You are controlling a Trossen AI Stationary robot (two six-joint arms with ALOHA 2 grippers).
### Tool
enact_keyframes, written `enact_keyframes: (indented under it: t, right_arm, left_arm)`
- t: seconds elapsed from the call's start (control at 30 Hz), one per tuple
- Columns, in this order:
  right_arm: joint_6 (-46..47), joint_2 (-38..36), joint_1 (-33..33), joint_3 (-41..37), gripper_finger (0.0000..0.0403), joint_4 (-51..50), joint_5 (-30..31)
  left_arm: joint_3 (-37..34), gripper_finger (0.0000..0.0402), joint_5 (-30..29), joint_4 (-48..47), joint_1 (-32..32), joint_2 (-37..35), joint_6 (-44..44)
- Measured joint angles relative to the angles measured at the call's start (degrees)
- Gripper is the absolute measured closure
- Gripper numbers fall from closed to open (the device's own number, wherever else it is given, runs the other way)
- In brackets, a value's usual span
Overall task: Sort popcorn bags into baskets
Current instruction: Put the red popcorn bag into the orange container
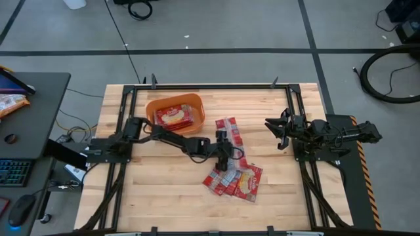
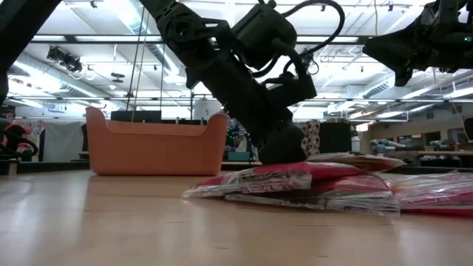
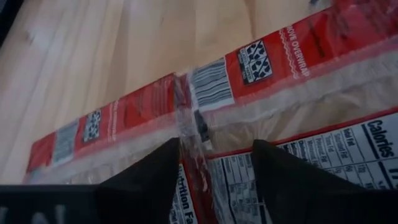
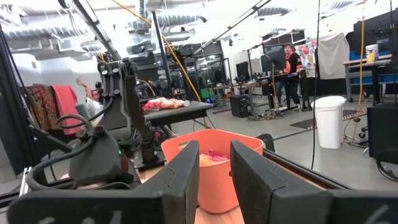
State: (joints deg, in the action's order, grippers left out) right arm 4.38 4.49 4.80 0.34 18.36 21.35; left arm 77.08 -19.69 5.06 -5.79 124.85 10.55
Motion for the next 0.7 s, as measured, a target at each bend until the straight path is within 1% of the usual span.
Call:
enact_keyframes:
  t: [0.13,0.4,0.43,0.57,0.7]
  right_arm:
    - [0.0,0.0,0.01,0.01,0.0307,-0.04,0.02]
    - [-0.01,0.0,0.0,0.0,0.0307,-0.04,0.02]
    - [0.0,0.0,0.0,0.02,0.0307,-0.04,0.02]
    - [0.0,0.0,0.0,0.01,0.0307,-0.04,0.02]
    - [-0.02,0.0,0.02,0.0,0.0307,-0.06,0.02]
  left_arm:
    - [0.0,0.0253,0.01,-1.86,0.6,-0.01,-2.12]
    - [-0.04,0.0383,-0.11,-2.21,0.9,-0.01,-2.32]
    - [-0.04,0.0391,-0.12,-2.2,0.9,-0.01,-2.34]
    - [-0.03,0.0393,0.07,-3.17,0.73,-1.49,-2.34]
    - [3.39,0.0397,0.09,-8.8,0.71,-4.68,-2.79]
